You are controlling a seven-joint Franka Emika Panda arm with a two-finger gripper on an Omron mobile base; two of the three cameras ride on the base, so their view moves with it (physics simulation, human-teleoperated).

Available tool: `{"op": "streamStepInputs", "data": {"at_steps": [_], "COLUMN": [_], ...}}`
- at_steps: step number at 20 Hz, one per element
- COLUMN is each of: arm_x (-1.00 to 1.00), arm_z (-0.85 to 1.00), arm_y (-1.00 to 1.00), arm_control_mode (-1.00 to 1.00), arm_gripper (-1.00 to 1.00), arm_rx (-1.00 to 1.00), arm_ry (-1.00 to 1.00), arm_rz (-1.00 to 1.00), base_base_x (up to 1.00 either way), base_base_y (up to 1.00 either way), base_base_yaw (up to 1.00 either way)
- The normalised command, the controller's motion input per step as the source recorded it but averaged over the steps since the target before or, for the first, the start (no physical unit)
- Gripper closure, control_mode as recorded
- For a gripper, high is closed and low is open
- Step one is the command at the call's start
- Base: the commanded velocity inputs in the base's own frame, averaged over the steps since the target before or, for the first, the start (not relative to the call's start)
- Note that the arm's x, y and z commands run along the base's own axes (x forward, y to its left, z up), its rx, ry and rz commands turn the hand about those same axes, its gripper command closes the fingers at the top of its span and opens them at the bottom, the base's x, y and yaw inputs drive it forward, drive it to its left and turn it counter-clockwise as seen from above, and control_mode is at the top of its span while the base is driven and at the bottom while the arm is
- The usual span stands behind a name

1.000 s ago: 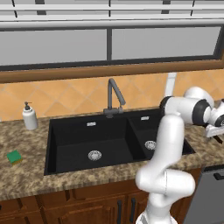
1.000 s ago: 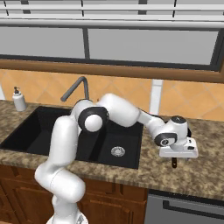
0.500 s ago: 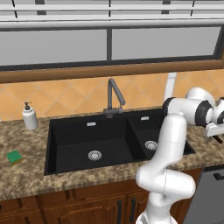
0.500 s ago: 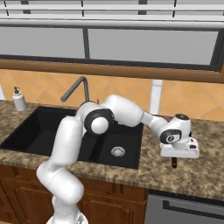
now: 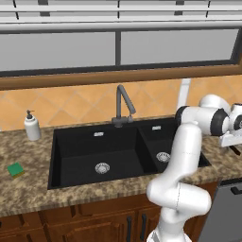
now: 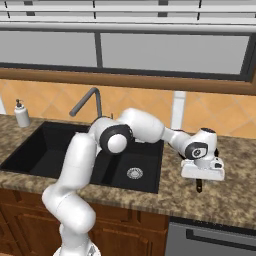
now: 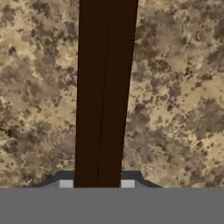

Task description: Pick the pan and sponge and place them into the sink. Then turn on the water.

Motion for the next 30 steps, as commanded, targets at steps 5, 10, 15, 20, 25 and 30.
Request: {"op": "streamStepInputs", "data": {"at_steps": [5,10,15,20,25,30], "arm_x": [-0.44,-0.63,-0.95,-0.96,-0.74,-0.38], "arm_z": [-0.83,-0.12,0.51,0.98,1.0,0.82], "arm_y": [0.95,0.89,0.52,0.5,0.72,0.88], "arm_control_mode": [-1.0,-1.0,-1.0,-1.0,-1.0,-1.0], "arm_gripper": [1.0,1.0,1.0,1.0,1.0,1.0], "arm_rx": [0.0,0.0,0.0,-0.01,0.0,0.0], "arm_ry": [-0.02,-0.22,-0.42,-0.39,-0.19,0.02], "arm_rz": [0.0,0.01,0.0,0.0,0.0,0.07], "base_base_x": [0.0,0.0,0.0,0.0,0.0,0.0], "base_base_y": [0.0,0.0,0.0,0.0,0.0,0.0], "base_base_yaw": [0.0,0.0,0.0,0.0,0.0,0.0]}}
